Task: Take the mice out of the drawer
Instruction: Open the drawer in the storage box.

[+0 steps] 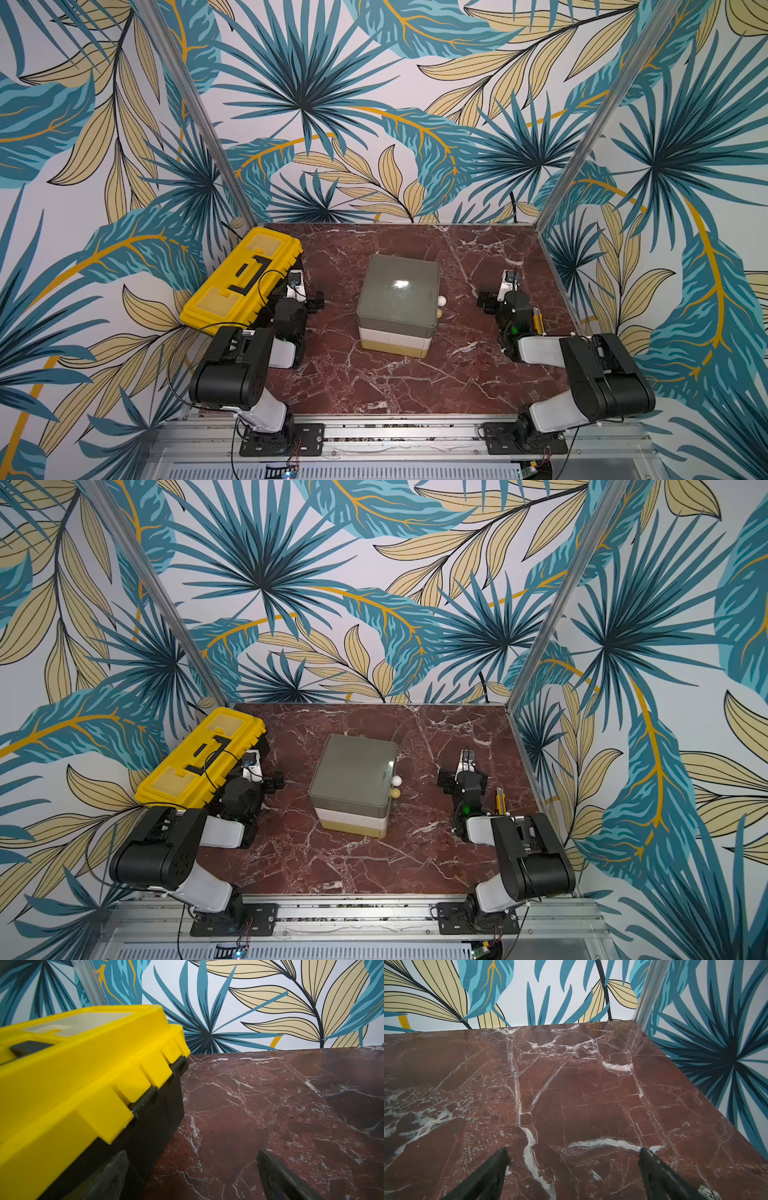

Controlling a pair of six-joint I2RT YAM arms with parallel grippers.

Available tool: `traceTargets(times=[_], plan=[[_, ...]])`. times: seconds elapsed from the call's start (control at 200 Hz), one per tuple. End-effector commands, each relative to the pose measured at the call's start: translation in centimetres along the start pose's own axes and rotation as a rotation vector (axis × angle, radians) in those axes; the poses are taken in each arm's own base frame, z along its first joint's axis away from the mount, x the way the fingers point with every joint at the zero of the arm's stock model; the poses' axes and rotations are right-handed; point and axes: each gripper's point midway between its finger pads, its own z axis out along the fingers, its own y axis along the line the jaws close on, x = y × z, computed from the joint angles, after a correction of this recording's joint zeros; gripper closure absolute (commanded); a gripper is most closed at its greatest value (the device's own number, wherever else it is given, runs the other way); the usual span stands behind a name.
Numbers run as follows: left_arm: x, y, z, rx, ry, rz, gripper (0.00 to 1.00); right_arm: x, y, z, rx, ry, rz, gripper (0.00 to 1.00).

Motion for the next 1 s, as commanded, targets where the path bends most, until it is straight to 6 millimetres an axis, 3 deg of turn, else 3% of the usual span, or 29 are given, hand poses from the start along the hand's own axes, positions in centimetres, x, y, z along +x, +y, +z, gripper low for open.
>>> traceTargets(times=[0.0, 0.531, 0.611, 0.701, 0.726, 0.771, 0.826, 0.906, 0.997], plan=[[0.1, 0.1, 0.1, 0.004, 0.010, 0.002, 0.00, -0.9, -0.2, -0.1, 0.013, -0.030, -0.004, 0.00], [0.3, 0.2, 0.3, 0.003, 0.021, -0.003, 0.00, -0.9, -0.1, 0.0, 0.008, -0.026, -0.005, 0.00], [0.5, -0.4, 0.8, 0.088, 0.058, -0.024, 0.00, -0.8, -0.1, 0.2, 0.000, -0.018, -0.002, 0.01], [0.6, 0.4, 1.1, 0.108, 0.071, -0.069, 0.00, -0.9, -0.1, 0.2, -0.006, -0.017, 0.000, 0.00], [0.5, 0.2, 1.0, 0.118, 0.070, -0.068, 0.12, -0.9, -0.1, 0.2, -0.006, -0.016, 0.001, 0.01], [0.5, 0.2, 1.0, 0.124, 0.069, -0.066, 0.51, -0.9, -0.1, 0.2, -0.007, -0.016, 0.000, 0.00], [0.4, 0.0, 1.0, 0.136, 0.068, -0.061, 0.77, -0.9, -0.1, 0.2, -0.008, -0.018, 0.001, 0.00], [-0.4, -0.6, 1.1, 0.148, 0.104, -0.040, 0.86, -0.9, -0.1, 0.1, -0.007, -0.019, 0.001, 0.00], [-3.1, -1.2, 1.1, 0.137, 0.160, -0.012, 0.94, -1.5, 0.2, 0.0, -0.025, -0.035, -0.020, 0.01]])
